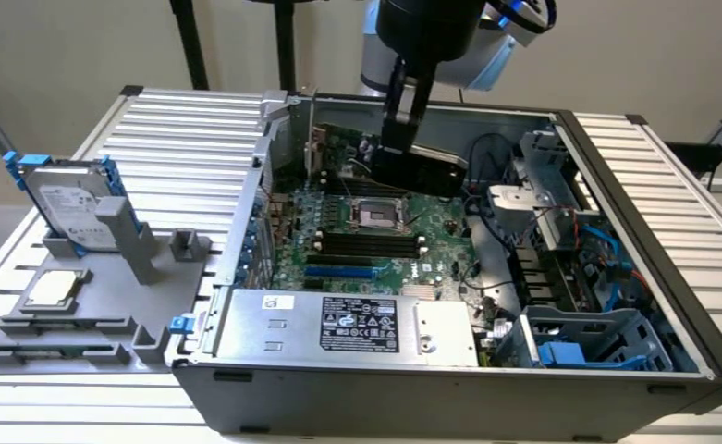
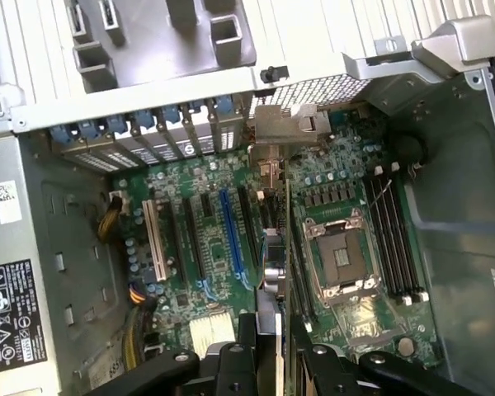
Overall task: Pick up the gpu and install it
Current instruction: 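Insert the gpu into the slot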
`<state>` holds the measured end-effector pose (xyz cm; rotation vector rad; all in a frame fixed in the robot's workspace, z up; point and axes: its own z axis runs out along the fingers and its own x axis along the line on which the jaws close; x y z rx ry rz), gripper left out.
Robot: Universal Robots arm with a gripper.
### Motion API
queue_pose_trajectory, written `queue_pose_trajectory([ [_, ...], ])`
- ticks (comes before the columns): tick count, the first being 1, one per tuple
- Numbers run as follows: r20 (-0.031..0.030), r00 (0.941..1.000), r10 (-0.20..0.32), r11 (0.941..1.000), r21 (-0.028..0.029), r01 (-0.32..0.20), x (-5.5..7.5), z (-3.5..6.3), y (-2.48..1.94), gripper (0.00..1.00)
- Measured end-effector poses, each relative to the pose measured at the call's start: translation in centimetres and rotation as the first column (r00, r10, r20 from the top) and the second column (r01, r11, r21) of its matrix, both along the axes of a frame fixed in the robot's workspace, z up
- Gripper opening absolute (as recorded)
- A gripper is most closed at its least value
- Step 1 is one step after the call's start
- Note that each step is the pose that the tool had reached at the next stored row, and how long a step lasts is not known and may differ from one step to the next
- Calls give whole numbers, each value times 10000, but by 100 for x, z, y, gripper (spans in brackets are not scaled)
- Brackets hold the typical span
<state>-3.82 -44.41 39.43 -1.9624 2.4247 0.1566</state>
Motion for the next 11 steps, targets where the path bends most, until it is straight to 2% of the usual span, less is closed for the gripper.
queue_pose_trajectory([
  [5, 158, 9978, 647, 9979, 26, -648, -6, -17, -4, 27],
  [7, 179, 9971, 743, 9972, 35, -744, -34, -31, -14, 27],
  [11, 183, 9967, 793, 9968, 37, -794, -111, -88, -45, 27],
])
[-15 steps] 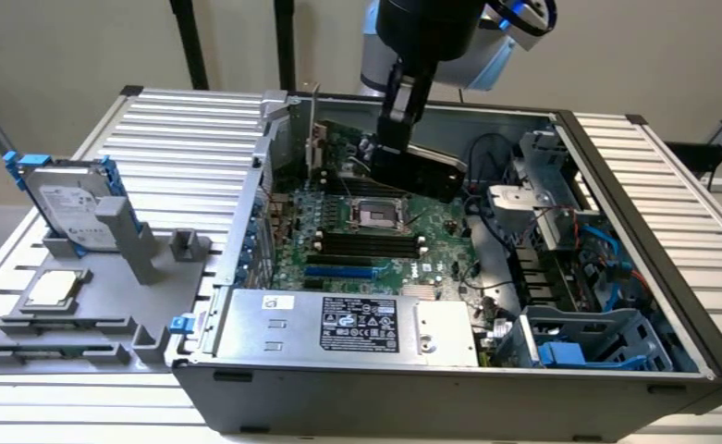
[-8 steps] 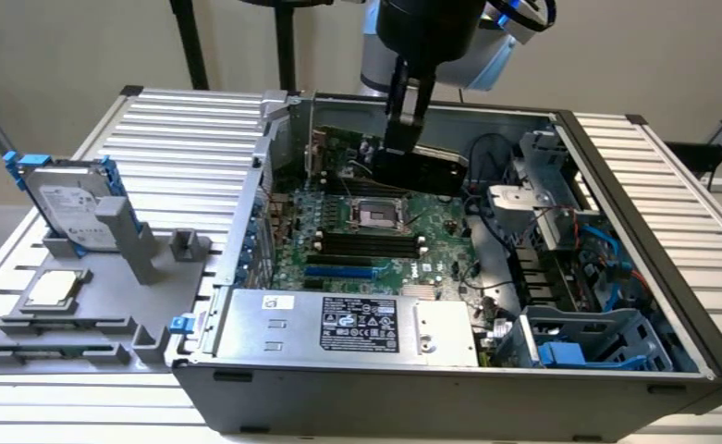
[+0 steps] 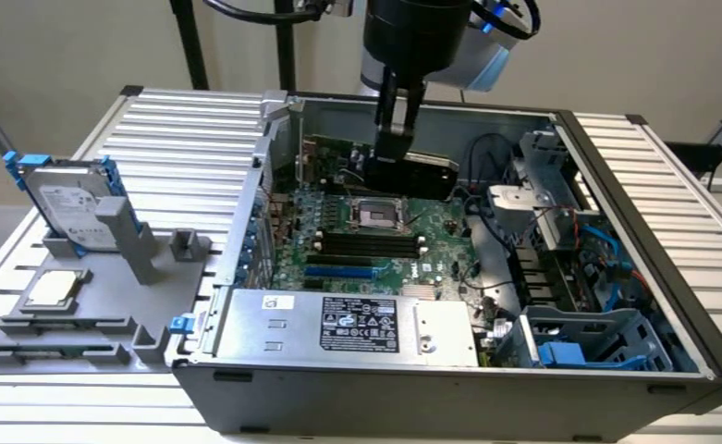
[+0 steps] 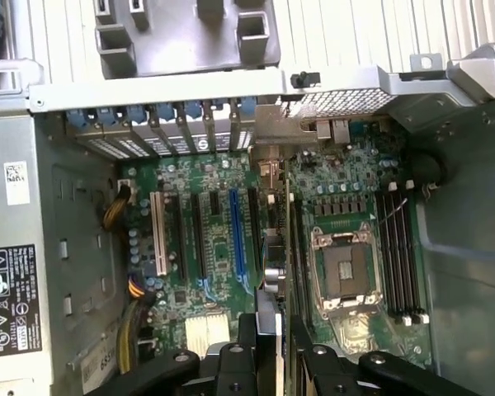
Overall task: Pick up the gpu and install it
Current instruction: 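Insert the gpu into the slot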
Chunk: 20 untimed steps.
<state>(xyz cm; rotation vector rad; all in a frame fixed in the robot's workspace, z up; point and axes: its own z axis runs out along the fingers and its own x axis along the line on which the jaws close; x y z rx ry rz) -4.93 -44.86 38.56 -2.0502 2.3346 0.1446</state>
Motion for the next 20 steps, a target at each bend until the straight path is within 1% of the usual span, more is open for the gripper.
queue_pose_trajectory([
  [2, -3, 10000, 23, 10000, 5, -23, -16, -35, -27, 27],
  [5, -18, 9999, 130, 9999, 39, -129, -27, -91, -62, 27],
  [7, -36, 9995, 324, 9995, 57, -323, -27, -125, -72, 27],
  [11, -56, 9970, 768, 9970, 68, -767, -32, -191, -79, 27],
  [15, -57, 9967, 815, 9967, 68, -815, -119, -263, -89, 27],
  [20, -57, 9966, 827, 9966, 68, -827, -146, -354, -134, 27],
])
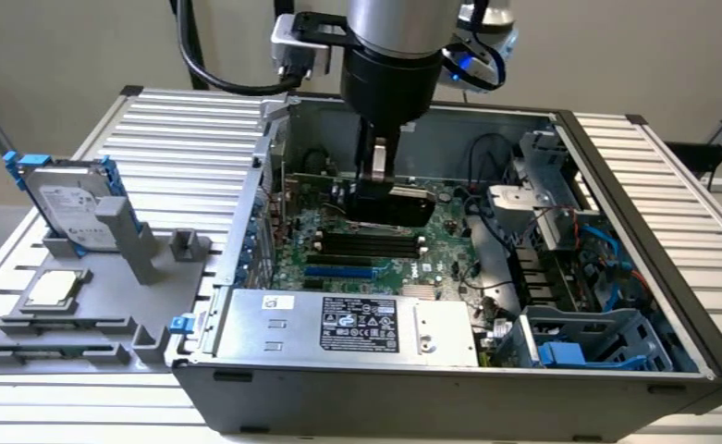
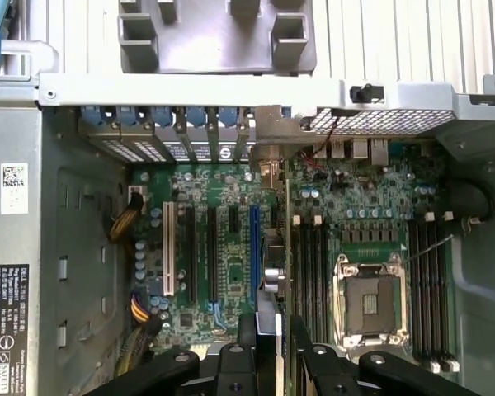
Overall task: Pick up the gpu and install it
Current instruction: 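Insert the gpu into the slot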
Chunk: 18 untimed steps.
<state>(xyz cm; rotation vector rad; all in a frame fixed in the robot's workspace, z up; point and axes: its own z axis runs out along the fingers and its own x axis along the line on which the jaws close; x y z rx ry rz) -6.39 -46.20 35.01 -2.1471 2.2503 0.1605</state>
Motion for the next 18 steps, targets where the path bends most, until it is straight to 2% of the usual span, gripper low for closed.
queue_pose_trajectory([
  [5, 1, 10000, 10, 10000, 1, -10, -22, -91, -34, 27],
  [18, 1, 10000, 14, 10000, 1, -14, -84, -329, -41, 27],
])
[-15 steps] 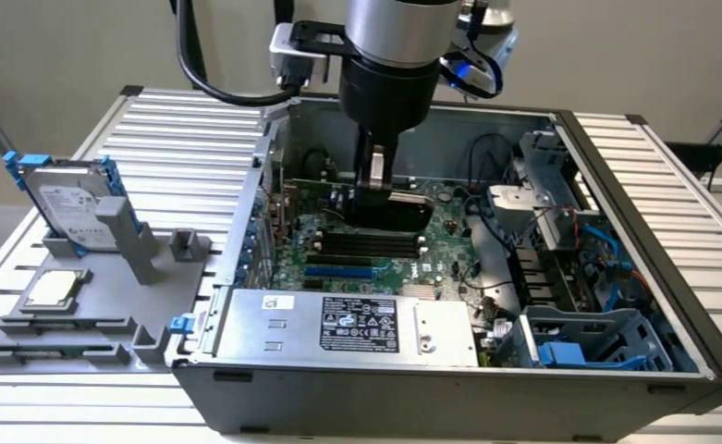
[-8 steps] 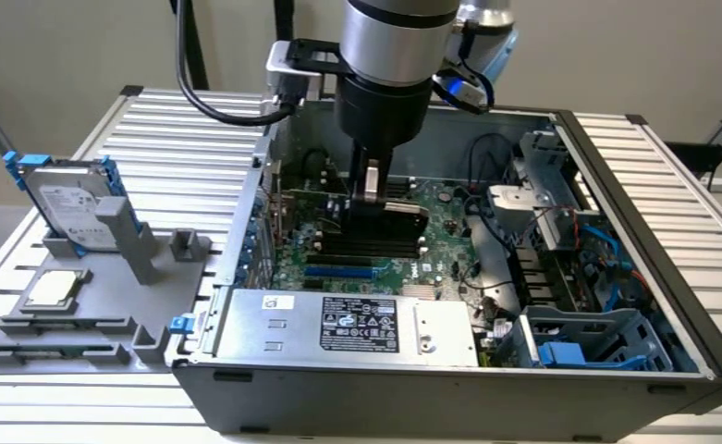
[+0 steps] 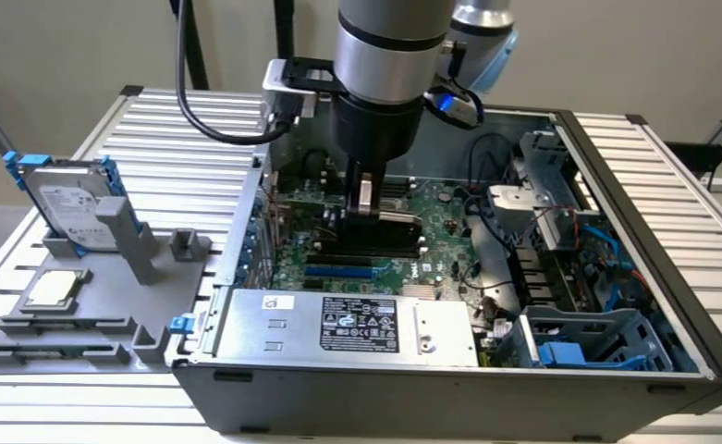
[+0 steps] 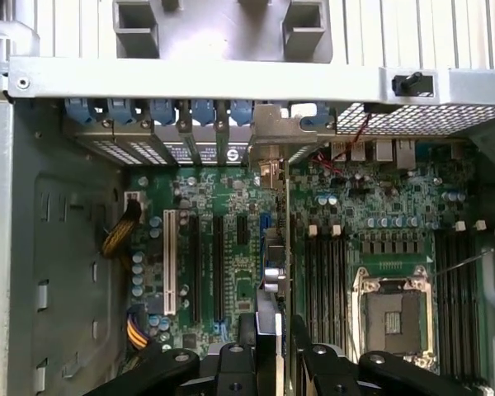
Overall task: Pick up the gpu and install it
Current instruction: 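Insert the gpu into the slot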
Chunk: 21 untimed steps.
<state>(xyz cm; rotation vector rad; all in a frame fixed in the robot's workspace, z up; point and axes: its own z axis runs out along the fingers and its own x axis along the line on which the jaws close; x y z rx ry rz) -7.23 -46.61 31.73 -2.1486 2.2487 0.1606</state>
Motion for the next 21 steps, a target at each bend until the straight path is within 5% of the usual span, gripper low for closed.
queue_pose_trajectory([
  [21, -1, 10000, -1, 10000, -1, 1, -69, -381, 1, 27],
])
